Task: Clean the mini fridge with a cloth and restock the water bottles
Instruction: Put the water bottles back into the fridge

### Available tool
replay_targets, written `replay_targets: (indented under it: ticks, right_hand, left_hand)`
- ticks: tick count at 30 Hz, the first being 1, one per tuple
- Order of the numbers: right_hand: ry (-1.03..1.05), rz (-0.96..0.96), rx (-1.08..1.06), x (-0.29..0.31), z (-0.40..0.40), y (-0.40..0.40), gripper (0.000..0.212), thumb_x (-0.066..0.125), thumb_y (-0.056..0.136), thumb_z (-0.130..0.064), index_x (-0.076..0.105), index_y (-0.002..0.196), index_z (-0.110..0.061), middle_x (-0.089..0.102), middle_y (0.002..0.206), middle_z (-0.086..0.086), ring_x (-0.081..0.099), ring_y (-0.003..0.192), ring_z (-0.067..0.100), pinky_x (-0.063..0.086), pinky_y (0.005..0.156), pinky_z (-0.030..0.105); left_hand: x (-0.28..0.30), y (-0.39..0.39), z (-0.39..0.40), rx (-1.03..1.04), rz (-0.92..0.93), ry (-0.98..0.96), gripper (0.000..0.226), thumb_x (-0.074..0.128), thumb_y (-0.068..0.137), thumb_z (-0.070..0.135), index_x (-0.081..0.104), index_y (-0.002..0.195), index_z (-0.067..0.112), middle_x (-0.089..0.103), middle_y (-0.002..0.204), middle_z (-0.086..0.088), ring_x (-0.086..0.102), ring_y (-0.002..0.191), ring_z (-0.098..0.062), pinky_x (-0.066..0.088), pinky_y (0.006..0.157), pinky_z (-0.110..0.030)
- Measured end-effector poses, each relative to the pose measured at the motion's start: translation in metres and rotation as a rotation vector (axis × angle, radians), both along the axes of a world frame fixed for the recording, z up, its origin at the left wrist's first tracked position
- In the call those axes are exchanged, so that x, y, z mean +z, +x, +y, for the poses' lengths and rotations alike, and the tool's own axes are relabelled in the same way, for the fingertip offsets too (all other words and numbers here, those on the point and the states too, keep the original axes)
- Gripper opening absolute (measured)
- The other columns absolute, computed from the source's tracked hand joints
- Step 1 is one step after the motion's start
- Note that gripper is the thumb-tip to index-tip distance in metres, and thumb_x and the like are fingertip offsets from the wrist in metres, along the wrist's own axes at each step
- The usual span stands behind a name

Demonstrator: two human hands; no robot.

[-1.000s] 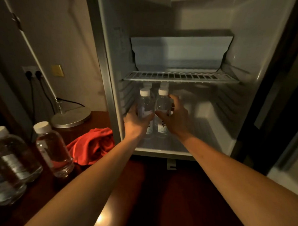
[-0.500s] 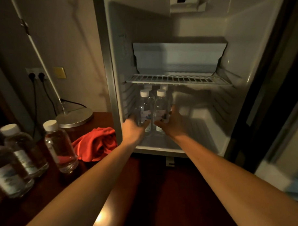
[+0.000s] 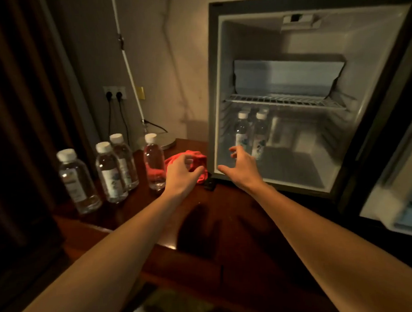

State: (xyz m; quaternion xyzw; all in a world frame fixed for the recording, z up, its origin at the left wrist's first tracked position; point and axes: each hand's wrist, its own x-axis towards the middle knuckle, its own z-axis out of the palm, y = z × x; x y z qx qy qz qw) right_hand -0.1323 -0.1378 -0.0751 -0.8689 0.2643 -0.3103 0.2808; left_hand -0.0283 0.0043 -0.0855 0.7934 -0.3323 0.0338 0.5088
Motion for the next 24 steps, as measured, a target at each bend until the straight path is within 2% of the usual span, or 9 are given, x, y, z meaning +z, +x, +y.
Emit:
replay_targets:
  ticks: [5,8,11,16,18,21,24]
  right_hand:
    - [-0.017,-0.013,0.105,-0.004,0.062,0.029,0.057,0.083,0.073,-0.026,0.055,0.120,-0.008,0.065,0.112,0.010,0.057,0.096,0.013,0.033,0.074,0.015]
    - [-0.022,-0.013,0.166,-0.006,0.094,0.051,0.056,0.083,0.070,-0.029,0.055,0.116,-0.012,0.065,0.110,0.009,0.061,0.099,0.021,0.046,0.082,0.029]
    - [-0.012,-0.017,0.200,-0.006,0.117,0.072,0.062,0.083,0.070,-0.035,0.054,0.120,-0.012,0.063,0.116,0.009,0.060,0.106,0.024,0.049,0.090,0.038]
    - [0.046,-0.012,0.207,-0.007,0.126,0.105,0.068,0.083,0.073,-0.027,0.045,0.126,-0.011,0.056,0.108,0.000,0.052,0.097,0.014,0.037,0.079,0.024]
    - [0.078,-0.014,0.196,-0.010,0.126,0.119,0.077,0.083,0.073,-0.027,0.038,0.132,-0.010,0.053,0.114,0.003,0.050,0.099,0.014,0.038,0.082,0.026]
    - [0.099,-0.024,0.133,-0.015,0.125,0.139,0.091,0.084,0.071,-0.032,0.030,0.140,-0.011,0.051,0.126,0.011,0.050,0.114,0.024,0.043,0.097,0.037]
    - [0.125,-0.015,0.116,-0.021,0.119,0.156,0.091,0.085,0.068,-0.034,0.031,0.139,-0.013,0.052,0.124,0.010,0.052,0.115,0.025,0.044,0.101,0.043]
  left_hand:
    - [-0.008,0.018,0.071,0.100,-0.003,-0.008,0.046,0.080,0.075,0.027,0.064,0.114,0.007,0.072,0.100,-0.007,0.069,0.093,-0.017,0.055,0.089,-0.036]
    - [-0.011,0.032,0.110,0.188,-0.018,0.008,0.043,0.081,0.076,0.024,0.065,0.112,0.008,0.072,0.101,-0.005,0.066,0.093,-0.014,0.051,0.086,-0.027]
    - [-0.013,0.047,0.142,0.276,-0.051,0.046,0.040,0.077,0.078,0.027,0.064,0.112,0.010,0.069,0.106,-0.005,0.064,0.100,-0.020,0.050,0.087,-0.032]
    - [-0.015,0.070,0.172,0.422,-0.168,0.122,0.047,0.071,0.083,0.029,0.049,0.123,0.015,0.053,0.123,-0.004,0.056,0.107,-0.021,0.044,0.077,-0.032]
    - [-0.016,0.078,0.174,0.450,-0.170,0.127,0.058,0.072,0.083,0.029,0.042,0.131,0.014,0.048,0.134,-0.005,0.055,0.113,-0.023,0.043,0.077,-0.031]
    - [-0.017,0.089,0.166,0.440,-0.145,0.148,0.071,0.072,0.083,0.032,0.035,0.140,0.013,0.044,0.141,-0.006,0.054,0.118,-0.028,0.050,0.082,-0.039]
    - [-0.018,0.097,0.153,0.456,-0.123,0.172,0.080,0.071,0.083,0.034,0.026,0.147,0.014,0.041,0.148,-0.008,0.053,0.122,-0.032,0.049,0.089,-0.047]
